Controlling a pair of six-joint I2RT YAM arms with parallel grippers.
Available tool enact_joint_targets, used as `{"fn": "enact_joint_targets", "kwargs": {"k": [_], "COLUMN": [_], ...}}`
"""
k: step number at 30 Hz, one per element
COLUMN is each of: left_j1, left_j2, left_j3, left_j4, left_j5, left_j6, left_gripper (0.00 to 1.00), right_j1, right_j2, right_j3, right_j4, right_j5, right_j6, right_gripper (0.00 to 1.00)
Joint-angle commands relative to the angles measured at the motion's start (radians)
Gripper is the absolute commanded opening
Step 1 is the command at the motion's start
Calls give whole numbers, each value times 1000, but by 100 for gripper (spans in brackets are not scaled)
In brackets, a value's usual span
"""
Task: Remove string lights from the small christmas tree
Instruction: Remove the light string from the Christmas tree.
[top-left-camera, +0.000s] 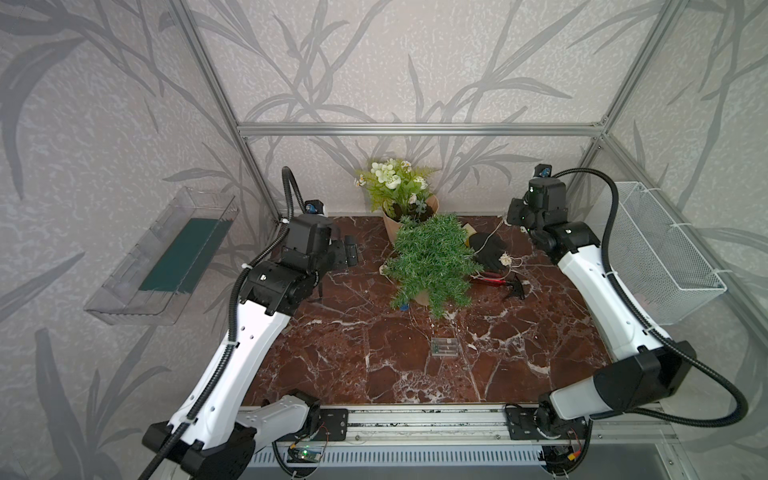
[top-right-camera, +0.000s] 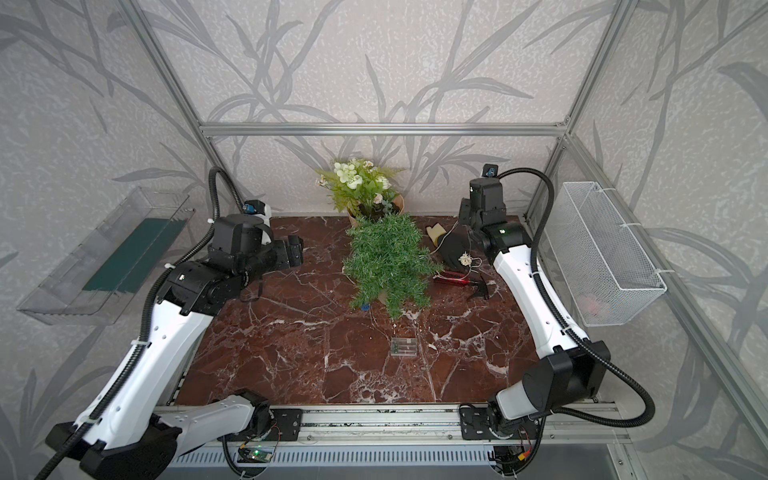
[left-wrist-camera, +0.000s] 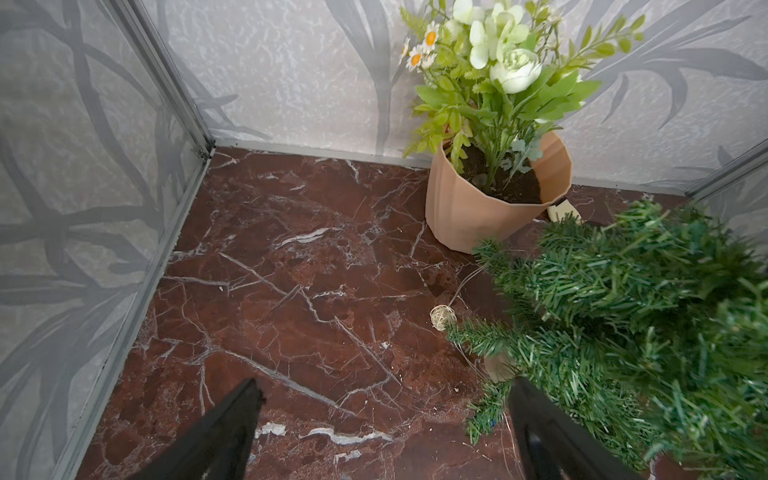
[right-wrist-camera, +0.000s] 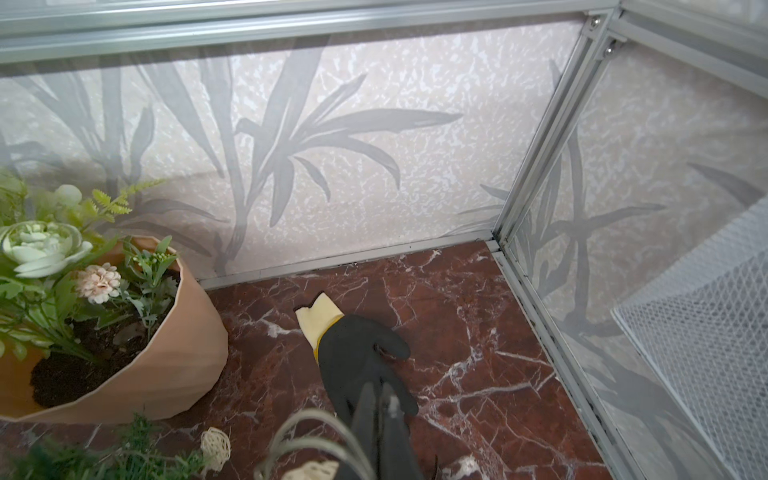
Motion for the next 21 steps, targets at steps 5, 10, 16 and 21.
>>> {"fn": "enact_joint_targets", "kwargs": {"k": [5,10,16,21], "left_j1": [131,173,201,220], "left_j2": [81,118,139,140], "left_j3": [94,149,181,166], "left_j4": [6,-11,-34,-23], "left_j5": [206,242,271,294], "left_j6": [6,25,53,58], "left_gripper": [94,94,94,94], "right_j1": [-3,-12,-14,24], "right_j2": [238,336,291,70], "right_j3": [273,360,257,38], "right_j4": [-111,-159,-243,-143], "right_j5": [56,113,51,-21], "right_j6": [-53,-55,21,10], "right_gripper": [0,0,0,0]}}
